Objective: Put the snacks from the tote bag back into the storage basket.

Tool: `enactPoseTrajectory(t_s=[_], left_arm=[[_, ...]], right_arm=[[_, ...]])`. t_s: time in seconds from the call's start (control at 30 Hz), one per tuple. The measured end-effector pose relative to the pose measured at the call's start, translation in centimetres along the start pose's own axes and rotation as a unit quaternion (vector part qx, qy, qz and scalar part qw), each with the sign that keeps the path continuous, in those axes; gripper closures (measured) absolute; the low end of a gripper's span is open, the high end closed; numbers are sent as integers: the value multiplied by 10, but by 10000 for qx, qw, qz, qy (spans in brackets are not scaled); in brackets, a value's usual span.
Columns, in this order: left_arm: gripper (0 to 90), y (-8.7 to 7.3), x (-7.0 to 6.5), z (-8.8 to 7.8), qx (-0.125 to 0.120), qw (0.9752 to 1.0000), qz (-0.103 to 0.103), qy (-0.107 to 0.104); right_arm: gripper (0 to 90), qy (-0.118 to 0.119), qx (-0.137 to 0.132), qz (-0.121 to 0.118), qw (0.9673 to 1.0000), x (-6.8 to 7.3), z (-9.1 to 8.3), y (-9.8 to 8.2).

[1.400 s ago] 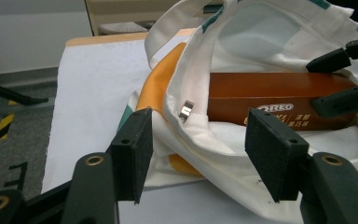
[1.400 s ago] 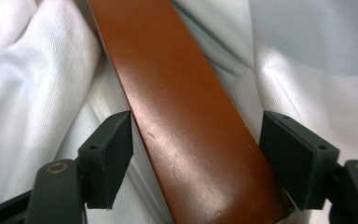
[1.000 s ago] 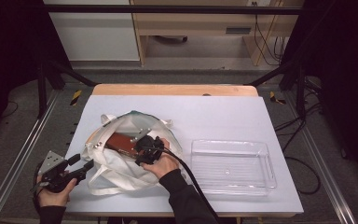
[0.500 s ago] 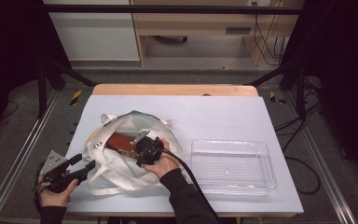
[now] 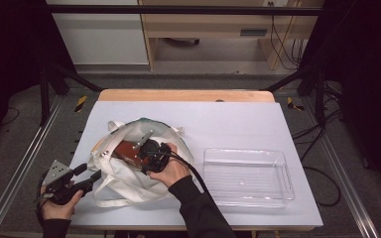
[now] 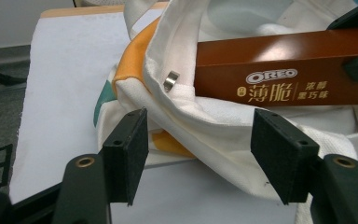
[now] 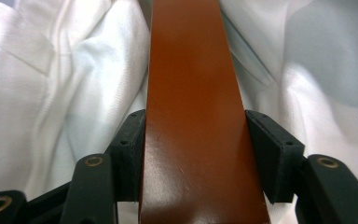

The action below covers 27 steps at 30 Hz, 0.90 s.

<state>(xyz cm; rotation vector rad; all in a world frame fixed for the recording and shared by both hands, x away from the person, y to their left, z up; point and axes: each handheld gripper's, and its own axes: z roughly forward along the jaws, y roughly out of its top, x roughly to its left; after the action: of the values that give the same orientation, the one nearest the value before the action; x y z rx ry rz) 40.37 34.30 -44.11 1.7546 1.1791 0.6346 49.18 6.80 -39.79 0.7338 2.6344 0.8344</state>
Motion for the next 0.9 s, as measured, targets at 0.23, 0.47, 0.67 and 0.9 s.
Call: enactPoseTrajectory(t_s=[0.23, 0.47, 0.67, 0.9], left_arm=[[369, 0, 0, 0, -10, 10000, 15, 8], [367, 0, -1, 0, -13, 10000, 12, 7], [367, 1, 0, 0, -5, 10000, 15, -1], [367, 1, 0, 0, 12, 10000, 28, -9]], right_arm=[[426, 17, -248, 350, 9991, 5, -2, -26], [308, 96, -576, 603, 9965, 5, 6, -37], [288, 137, -624, 617, 9960, 3, 16, -21], [326, 186, -479, 674, 9964, 1, 28, -12]])
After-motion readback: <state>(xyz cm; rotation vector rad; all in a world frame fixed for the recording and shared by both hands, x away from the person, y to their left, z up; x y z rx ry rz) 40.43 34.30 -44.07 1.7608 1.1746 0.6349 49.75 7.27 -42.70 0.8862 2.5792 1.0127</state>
